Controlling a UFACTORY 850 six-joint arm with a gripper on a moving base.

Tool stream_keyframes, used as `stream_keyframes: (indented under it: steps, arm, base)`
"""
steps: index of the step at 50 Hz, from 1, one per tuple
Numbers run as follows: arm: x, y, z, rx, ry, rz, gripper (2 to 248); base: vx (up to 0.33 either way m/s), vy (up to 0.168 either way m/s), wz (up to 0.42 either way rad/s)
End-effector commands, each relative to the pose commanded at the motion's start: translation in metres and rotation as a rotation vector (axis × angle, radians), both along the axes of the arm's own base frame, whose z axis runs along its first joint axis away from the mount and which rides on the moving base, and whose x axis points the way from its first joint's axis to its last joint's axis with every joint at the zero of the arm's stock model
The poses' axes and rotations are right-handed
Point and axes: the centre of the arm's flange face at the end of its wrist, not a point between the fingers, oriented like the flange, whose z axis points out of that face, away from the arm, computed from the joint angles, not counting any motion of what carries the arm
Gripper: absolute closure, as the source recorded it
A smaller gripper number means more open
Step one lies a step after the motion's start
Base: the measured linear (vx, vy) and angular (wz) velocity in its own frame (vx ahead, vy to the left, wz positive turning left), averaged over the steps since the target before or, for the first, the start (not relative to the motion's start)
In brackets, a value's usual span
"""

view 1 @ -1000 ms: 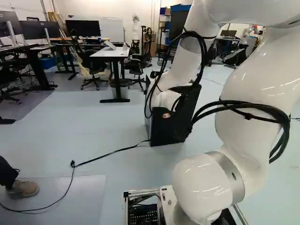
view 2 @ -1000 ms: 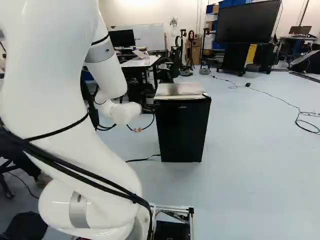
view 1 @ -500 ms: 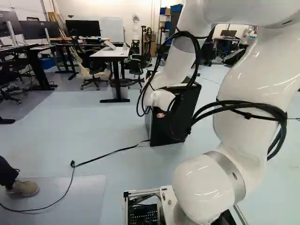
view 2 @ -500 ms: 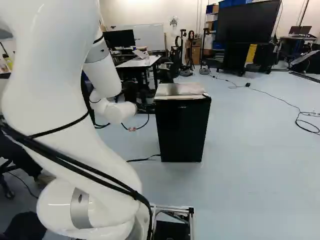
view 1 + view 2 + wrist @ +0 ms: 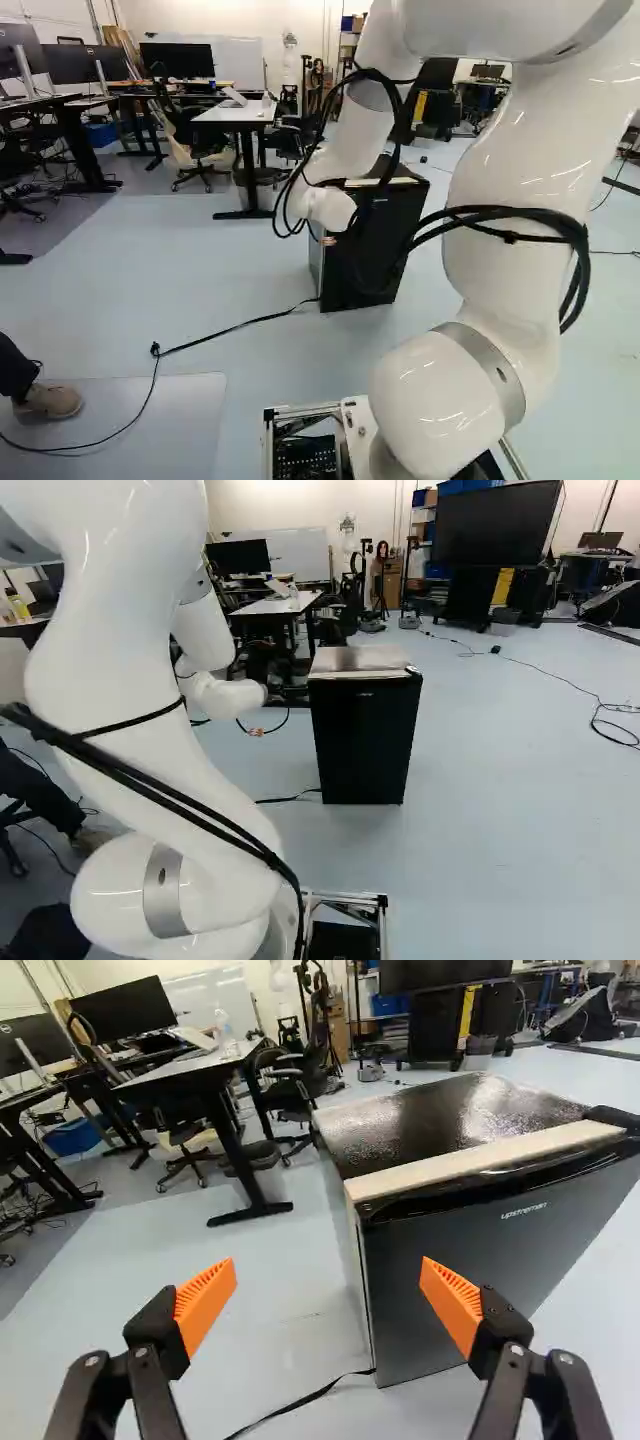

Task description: Open the fridge door

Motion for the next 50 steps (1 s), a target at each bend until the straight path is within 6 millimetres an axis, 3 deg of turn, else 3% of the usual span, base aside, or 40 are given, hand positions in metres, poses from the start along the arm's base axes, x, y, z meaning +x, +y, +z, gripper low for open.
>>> stream_keyframes:
  steps: [50]
  arm:
    - [0.055, 0.051, -0.01, 0.138, -0.003, -0.24, 3]
  base:
    - [0.0, 0.0, 0.0]
